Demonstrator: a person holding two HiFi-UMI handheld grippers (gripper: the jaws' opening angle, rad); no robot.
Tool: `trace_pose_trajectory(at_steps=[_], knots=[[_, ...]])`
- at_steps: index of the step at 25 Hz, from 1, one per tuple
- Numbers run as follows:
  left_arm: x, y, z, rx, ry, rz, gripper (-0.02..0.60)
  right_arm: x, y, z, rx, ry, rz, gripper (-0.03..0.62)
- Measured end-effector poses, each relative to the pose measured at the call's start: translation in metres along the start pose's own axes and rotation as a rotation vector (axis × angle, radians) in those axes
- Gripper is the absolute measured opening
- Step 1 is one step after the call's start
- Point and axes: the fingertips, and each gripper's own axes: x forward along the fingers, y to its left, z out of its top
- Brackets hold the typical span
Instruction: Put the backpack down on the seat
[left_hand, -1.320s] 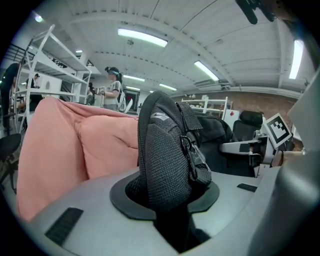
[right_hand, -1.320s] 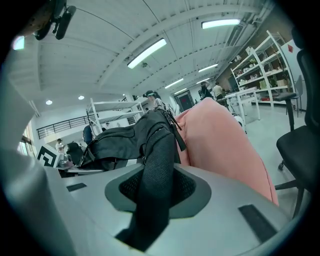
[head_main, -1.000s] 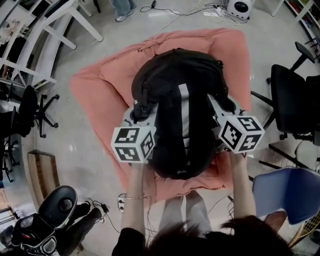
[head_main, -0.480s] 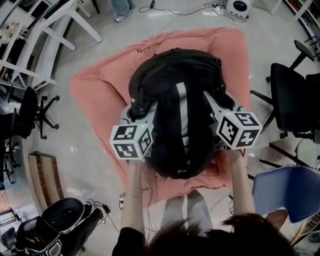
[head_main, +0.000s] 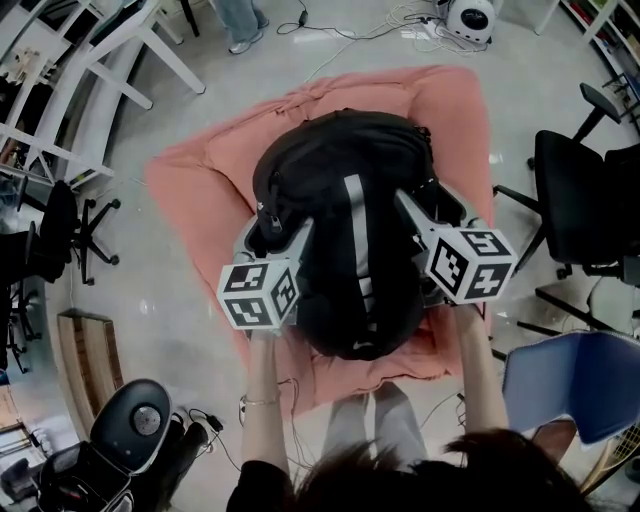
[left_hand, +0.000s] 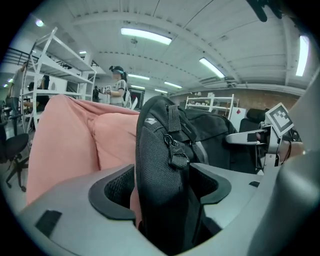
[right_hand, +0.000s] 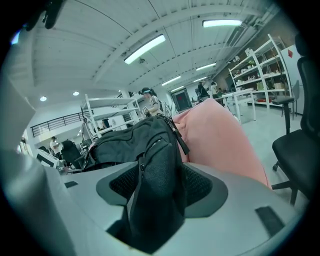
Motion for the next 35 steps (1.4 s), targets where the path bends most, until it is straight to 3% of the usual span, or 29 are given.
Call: trace_pose_trajectory(at_steps=[9, 10, 12, 14, 18, 24, 35], knots=[[-0.054, 0.004, 0.014, -0.032, -0.101, 0.064, 0.331, -0.042, 0.013, 0.017, -0.023, -0.088, -0.053, 0.232], [-0.061, 0.003, 0.016, -0.018, -0.105, 0.071, 0.329, -0.049, 0.015, 0.019, -0.031, -0.101, -0.067, 0.214], [-0.077, -0.002, 0.020, -0.002, -0.116, 0.074, 0.324, -0.061, 0.020, 0.021, -0.050, -0.116, -0.081, 0.118], [-0.091, -0.008, 0.024, 0.006, -0.133, 0.074, 0.287, -0.070, 0.027, 0.024, -0.061, -0.117, -0.075, 0.092], [-0.114, -0.021, 0.031, 0.038, -0.149, 0.087, 0.111, -0.088, 0.042, 0.028, -0.063, -0.116, -0.052, 0.066], [-0.148, -0.044, 0.046, 0.048, -0.181, 0.053, 0.058, -0.123, 0.077, 0.039, -0.086, -0.143, 0.037, 0.038], [-0.222, -0.072, 0.075, 0.113, -0.252, 0.017, 0.020, -0.191, 0.126, 0.064, -0.185, -0.188, 0.148, 0.021]])
